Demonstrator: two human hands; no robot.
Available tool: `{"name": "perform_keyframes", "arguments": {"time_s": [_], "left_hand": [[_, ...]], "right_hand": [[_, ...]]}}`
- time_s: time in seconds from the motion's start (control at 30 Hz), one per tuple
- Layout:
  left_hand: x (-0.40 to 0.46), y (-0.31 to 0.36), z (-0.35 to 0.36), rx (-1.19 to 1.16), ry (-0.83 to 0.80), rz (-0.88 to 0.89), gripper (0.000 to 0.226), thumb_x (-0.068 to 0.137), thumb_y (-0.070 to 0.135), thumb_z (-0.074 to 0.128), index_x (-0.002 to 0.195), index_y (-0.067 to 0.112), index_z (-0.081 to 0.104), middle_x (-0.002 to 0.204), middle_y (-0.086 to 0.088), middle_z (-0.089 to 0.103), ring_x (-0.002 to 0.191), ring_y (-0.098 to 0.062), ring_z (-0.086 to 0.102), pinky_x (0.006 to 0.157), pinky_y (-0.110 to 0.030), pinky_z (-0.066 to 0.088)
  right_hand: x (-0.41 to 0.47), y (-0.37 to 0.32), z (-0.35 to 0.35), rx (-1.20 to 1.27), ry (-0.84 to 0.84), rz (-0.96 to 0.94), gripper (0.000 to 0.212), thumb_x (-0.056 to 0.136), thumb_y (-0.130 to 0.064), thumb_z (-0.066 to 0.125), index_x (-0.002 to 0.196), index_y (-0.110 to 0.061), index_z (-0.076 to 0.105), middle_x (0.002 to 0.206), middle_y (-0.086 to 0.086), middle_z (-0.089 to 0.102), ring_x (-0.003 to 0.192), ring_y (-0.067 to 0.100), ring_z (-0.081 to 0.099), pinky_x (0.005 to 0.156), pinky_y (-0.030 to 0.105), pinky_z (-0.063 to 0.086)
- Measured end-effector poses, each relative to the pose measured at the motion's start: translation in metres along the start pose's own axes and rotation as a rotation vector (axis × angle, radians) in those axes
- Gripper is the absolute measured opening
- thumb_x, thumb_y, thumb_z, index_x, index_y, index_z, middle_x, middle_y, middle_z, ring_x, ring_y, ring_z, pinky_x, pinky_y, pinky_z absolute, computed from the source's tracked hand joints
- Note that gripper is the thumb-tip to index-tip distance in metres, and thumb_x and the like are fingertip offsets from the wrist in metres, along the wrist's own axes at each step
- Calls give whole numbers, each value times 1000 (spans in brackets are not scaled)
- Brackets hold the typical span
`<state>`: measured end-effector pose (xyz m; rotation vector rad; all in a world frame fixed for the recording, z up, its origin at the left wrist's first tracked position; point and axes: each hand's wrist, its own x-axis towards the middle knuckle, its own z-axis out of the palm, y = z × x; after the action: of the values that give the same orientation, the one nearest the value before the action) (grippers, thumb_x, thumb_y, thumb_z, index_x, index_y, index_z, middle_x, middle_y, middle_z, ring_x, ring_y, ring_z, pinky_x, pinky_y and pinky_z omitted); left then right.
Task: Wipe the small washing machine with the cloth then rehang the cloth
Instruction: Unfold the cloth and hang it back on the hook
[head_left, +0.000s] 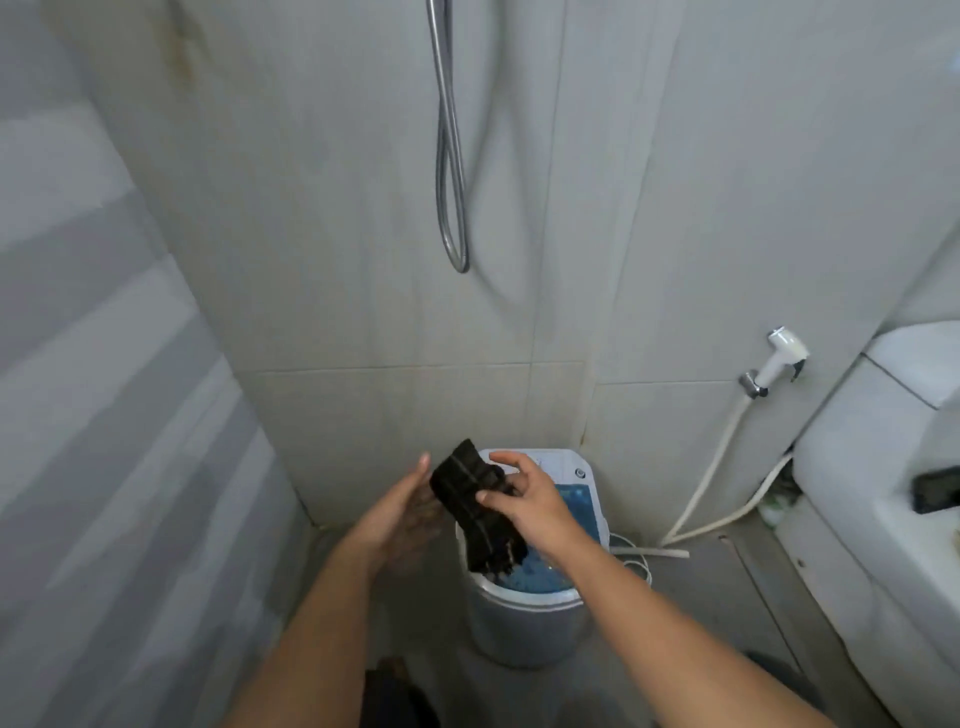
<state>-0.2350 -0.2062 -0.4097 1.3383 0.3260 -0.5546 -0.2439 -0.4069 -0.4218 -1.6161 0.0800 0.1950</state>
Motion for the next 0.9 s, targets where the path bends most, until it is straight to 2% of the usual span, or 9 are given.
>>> {"name": "perform_keyframes", "arguments": {"time_s": [0.17,0.23,0.33,0.43,0.5,0.6,0.7,0.77,0.9], "left_hand": [[-50,63,30,200,44,270,19,82,29,80,83,23,63,83,6,73,86,-13,65,87,-36,49],[-70,92,36,232,52,331,23,89,20,75,76,23,56,78,5,69,83,-15,63,83,-34,51],[-104,138,45,257,52,424,26,93,17,66,73,24,52,76,2,65,82,-17,63,75,-32,53],[-141,184,54,312,87,560,18,91,20,61,74,23,54,74,1,59,78,-18,57,75,-35,49],[-159,210,58,339,123,652,13,88,21,62,77,22,54,72,1,56,71,-16,55,69,-32,47],[-180,243,57,386,220,776,10,82,19,65,83,20,55,68,3,57,62,-13,55,59,-28,45],[-192,271,45,435,270,852,18,86,9,61,100,19,59,80,-3,65,64,-16,58,57,-28,46],[-198,287,35,501,286,907,31,87,2,57,113,19,63,90,-9,68,71,-20,62,63,-32,53],[-205,314,15,628,444,1046,29,89,-2,53,102,15,72,90,-6,70,71,-15,64,65,-24,56]], "right_hand": [[-22,-73,-18,1,-52,-133,72,75,-2,86,133,-35,58,124,12,69,109,24,71,96,42,58],[-32,-106,-23,10,-78,-180,64,75,-5,88,127,-33,62,124,9,71,110,21,72,97,39,58],[-50,-163,-30,-66,-155,-206,36,83,-31,82,116,-26,70,112,6,77,100,17,75,89,34,61],[-50,-215,-34,-260,-116,-280,53,73,-53,86,92,-7,68,88,10,75,82,17,71,80,37,56],[-45,-241,-30,-339,-82,-351,59,62,-54,91,82,-6,63,78,4,66,74,16,63,74,36,51],[-43,-282,-15,-328,-73,-479,50,66,-31,95,84,-4,58,103,2,75,84,14,69,78,30,55],[-37,-320,2,-314,-108,-537,39,75,-16,90,97,-8,58,100,21,74,81,28,73,81,38,60],[-29,-341,15,-358,-168,-544,36,78,-22,88,106,-9,68,97,19,76,83,28,75,87,45,59],[-10,-376,43,-435,-197,-560,47,77,-47,86,83,-4,70,77,7,67,72,17,65,76,38,56]]}}
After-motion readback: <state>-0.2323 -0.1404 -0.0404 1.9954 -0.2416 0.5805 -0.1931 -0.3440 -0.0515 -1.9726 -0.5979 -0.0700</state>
